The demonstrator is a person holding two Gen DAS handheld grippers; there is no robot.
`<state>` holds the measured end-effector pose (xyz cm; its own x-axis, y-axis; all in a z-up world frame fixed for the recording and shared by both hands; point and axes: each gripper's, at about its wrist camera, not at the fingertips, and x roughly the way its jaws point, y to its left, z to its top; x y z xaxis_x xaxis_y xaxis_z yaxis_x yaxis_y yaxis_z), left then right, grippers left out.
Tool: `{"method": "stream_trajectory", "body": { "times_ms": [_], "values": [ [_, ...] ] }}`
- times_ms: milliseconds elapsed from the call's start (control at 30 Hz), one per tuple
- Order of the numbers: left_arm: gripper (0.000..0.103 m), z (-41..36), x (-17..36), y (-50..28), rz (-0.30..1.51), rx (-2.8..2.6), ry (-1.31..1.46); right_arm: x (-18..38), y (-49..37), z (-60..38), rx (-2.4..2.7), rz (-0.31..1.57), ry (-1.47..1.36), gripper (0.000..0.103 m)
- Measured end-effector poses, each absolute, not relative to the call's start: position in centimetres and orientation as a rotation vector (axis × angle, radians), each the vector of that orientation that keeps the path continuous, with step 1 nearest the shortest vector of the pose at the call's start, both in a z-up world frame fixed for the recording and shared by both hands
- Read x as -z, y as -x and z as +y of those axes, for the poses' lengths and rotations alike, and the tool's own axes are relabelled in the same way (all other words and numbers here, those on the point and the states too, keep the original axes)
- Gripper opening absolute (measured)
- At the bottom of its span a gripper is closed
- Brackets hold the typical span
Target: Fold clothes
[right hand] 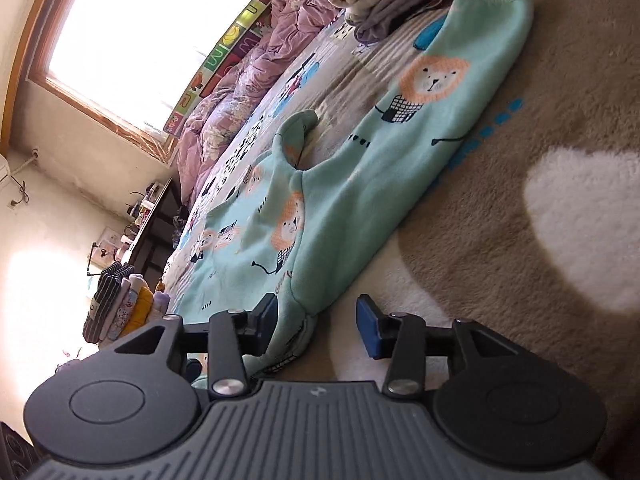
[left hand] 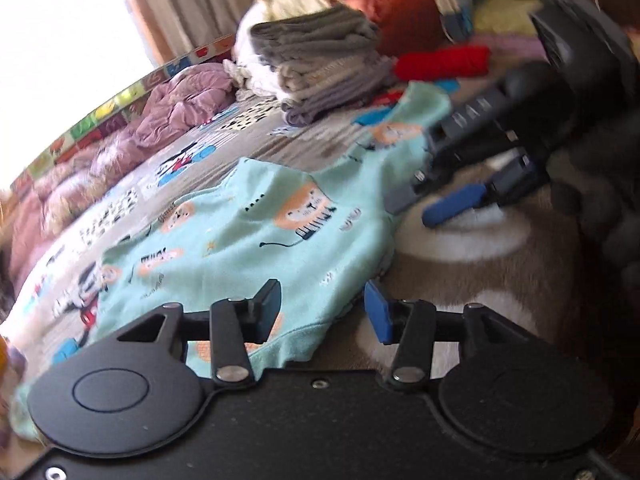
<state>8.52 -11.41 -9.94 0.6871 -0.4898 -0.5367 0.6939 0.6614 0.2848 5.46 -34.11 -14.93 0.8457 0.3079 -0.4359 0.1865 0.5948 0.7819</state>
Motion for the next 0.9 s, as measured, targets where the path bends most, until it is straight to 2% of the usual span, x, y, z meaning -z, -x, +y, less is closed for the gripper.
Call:
{"method": "stream_trajectory", "body": {
  "times_ms": [133,233,367,400,433,467,633,900],
  "values": [
    [0.041,-11.1,9.3,-12.1,0.547,0.662,-0.217,15.4,-5.8,-34.0,-0.082,0.586,-0.942,0.045],
    [0.033,-12.9,9.7,-13.7,0.59,0.677,-0.213,15.7,-6.3,-33.6,-0.083,0.601,-0.905,0.044],
    [0.029,-14.5,11.0,-14.7,0.641,0.685,-0.23,15.6,-6.4,-32.6,-0.082,0.604,-0.829,0.043],
    [0.021,-14.7,11.4,-14.9,0.656,0.683,-0.237,15.6,-6.4,-32.5,-0.083,0.603,-0.819,0.043],
    [0.008,-14.6,11.6,-15.1,0.658,0.65,-0.235,15.7,-6.4,-32.6,-0.085,0.603,-0.822,0.043],
    [0.0,-14.4,11.7,-15.2,0.66,0.619,-0.23,15.8,-6.4,-32.7,-0.088,0.602,-0.831,0.043],
    [0.0,-7.3,5.6,-12.7,0.541,0.53,-0.041,16.0,-6.4,-33.1,-0.096,0.596,-0.858,0.043],
    [0.0,13.1,-3.4,-4.4,0.364,0.08,0.259,16.1,-6.3,-33.6,-0.101,0.596,-0.908,0.043]
  ]
}}
